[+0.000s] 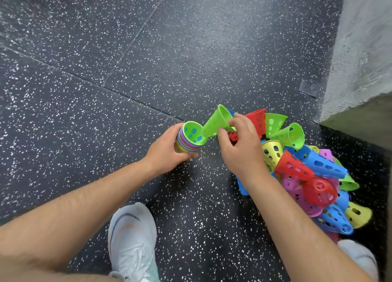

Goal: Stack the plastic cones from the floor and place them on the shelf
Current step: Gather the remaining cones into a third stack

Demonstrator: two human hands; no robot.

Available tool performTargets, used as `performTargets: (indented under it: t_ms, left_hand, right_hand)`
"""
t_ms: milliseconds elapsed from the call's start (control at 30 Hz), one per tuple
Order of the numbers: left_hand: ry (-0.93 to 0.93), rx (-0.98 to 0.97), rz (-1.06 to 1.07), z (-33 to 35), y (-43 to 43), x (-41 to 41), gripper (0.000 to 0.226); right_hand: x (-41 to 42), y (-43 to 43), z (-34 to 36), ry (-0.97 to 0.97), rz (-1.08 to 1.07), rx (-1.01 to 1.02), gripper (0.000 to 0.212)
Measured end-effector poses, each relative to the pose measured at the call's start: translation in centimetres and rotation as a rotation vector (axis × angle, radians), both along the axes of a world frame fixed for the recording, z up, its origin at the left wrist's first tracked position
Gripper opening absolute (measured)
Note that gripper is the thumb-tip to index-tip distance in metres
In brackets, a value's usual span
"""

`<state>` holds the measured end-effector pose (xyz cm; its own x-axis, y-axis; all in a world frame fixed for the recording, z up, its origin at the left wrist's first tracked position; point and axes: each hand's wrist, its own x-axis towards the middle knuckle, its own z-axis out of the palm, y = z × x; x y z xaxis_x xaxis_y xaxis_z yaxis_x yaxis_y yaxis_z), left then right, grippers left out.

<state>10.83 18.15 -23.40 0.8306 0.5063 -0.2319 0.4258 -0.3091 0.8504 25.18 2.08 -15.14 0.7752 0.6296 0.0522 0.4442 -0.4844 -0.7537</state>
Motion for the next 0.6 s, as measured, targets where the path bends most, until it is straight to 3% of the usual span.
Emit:
performTargets:
  t_ms: [300, 433, 600]
  left_hand:
    - [-0.009, 0.02, -0.033, 0.1, -0.1, 0.1, 0.078]
    - [0.004, 0.034, -0.027, 0.8, -0.4, 0.2, 0.077]
    - [-0.001, 0.006, -0.025, 0.7, -0.1, 0.2, 0.078]
  right_hand:
    - [-2.2, 1.0, -1.3, 0.112, 0.149, -0.016, 0.028]
    - [-2.9, 1.3, -1.8, 0.154, 0.142, -0.124, 0.017]
    - [-2.0, 1.8, -1.4, 0.178, 0.146, -0.189, 0.031]
